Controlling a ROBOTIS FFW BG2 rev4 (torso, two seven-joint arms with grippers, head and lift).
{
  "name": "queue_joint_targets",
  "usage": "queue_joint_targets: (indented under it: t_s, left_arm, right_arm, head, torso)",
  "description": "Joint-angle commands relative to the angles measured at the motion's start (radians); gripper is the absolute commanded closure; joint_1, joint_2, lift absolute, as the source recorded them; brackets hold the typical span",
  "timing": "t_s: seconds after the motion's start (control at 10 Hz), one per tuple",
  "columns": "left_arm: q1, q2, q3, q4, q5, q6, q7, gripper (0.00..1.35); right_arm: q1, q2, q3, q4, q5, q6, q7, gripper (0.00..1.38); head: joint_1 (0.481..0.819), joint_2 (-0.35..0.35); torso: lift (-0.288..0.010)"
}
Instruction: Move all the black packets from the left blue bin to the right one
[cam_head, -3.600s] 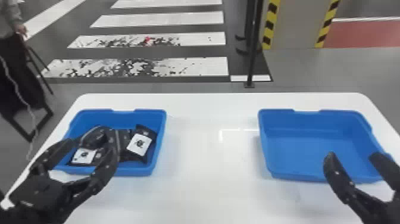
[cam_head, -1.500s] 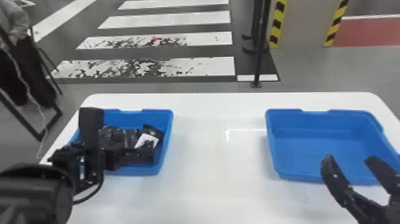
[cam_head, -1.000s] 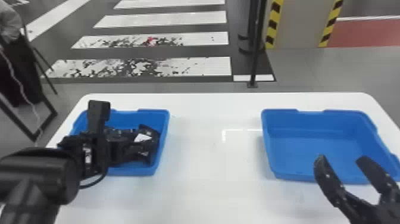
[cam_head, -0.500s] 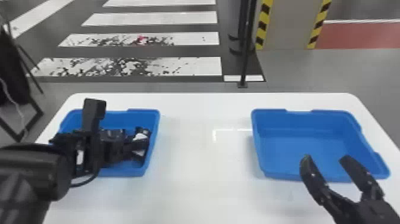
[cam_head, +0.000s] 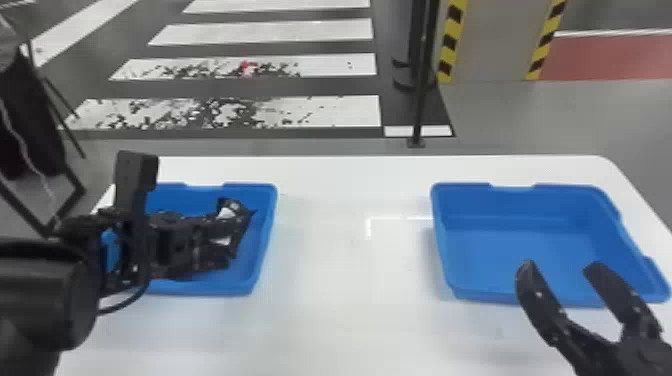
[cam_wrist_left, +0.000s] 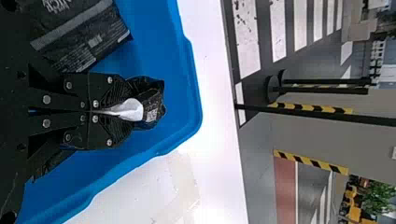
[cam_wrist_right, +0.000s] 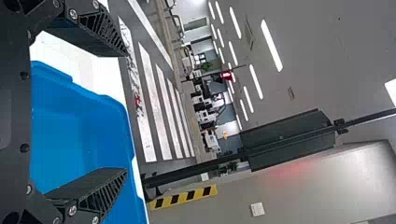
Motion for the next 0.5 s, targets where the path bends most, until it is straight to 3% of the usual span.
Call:
queue_joint_targets:
  t_s: [0.0,0.2,0.4]
  left_arm:
    - [0.072,0.000,0.056,-0.133,0.053,0.010,0.000,1.21]
    - [0.135,-0.005,0.058,-0.192,0.223,-0.066,-0.004,1.21]
    - [0.167,-0.028,0.032,-0.192,0.343,-0.157,-0.008,1.22]
  right_arm:
    - [0.000,0.001,0.008,-0.007,-0.008,0.000,0.000,0.15]
    - [-0.005,0.001,0.040,-0.014,-0.042,0.002,0.011,0.15]
    - [-0.054,0.001,0.068,0.033,-0.112,0.037,0.092,0.15]
  head:
    - [0.695,0.097]
    - [0.695,0.095]
    - [0.695,0.055]
  torso:
    - [-0.185]
    - [-0.185]
    - [-0.185]
